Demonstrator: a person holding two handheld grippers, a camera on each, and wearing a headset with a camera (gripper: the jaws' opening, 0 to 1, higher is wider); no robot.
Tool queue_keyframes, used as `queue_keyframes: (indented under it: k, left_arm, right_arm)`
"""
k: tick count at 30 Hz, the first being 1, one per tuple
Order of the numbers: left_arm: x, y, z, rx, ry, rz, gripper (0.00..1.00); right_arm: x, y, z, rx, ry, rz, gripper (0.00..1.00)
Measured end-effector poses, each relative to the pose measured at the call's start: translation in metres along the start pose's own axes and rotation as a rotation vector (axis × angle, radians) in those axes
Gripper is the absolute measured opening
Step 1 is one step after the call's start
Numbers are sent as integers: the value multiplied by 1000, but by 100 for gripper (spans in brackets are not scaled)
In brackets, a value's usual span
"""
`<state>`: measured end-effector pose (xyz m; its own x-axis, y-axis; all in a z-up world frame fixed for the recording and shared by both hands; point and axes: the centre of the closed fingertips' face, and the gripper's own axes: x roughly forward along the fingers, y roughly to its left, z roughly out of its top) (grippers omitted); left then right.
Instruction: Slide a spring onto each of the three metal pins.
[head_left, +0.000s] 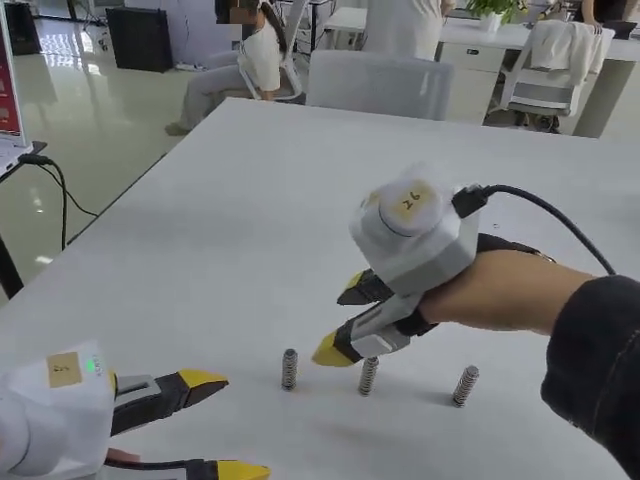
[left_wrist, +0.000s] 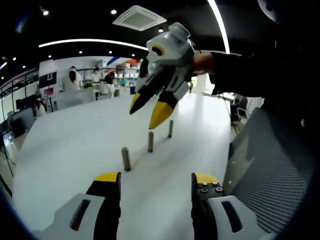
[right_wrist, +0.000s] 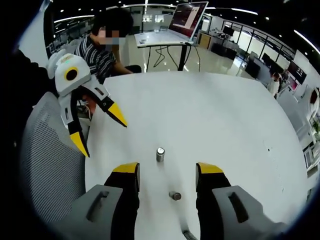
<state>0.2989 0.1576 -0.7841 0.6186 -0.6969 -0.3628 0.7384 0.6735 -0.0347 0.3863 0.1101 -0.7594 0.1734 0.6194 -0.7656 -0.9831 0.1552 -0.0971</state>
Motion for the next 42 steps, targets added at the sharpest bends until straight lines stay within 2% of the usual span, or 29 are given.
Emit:
queue_keyframes:
  k: [9,20,31,42]
  left_arm:
    - [0,1,5,6,1,-1,52]
    - [6,-3,12,18,-6,-14,53]
    - [4,0,17,22,-14,-3,53]
    - [8,-3,21,21,-16,-3,53]
  right_arm:
    - [-31,-5,3,39,-100,-73,43]
    - [-67,-11,-12,105,-184,-158,44]
    - [-103,-24,-39,178,-240,-242,46]
    - [-118,-21,-74,241,-243,-283,48]
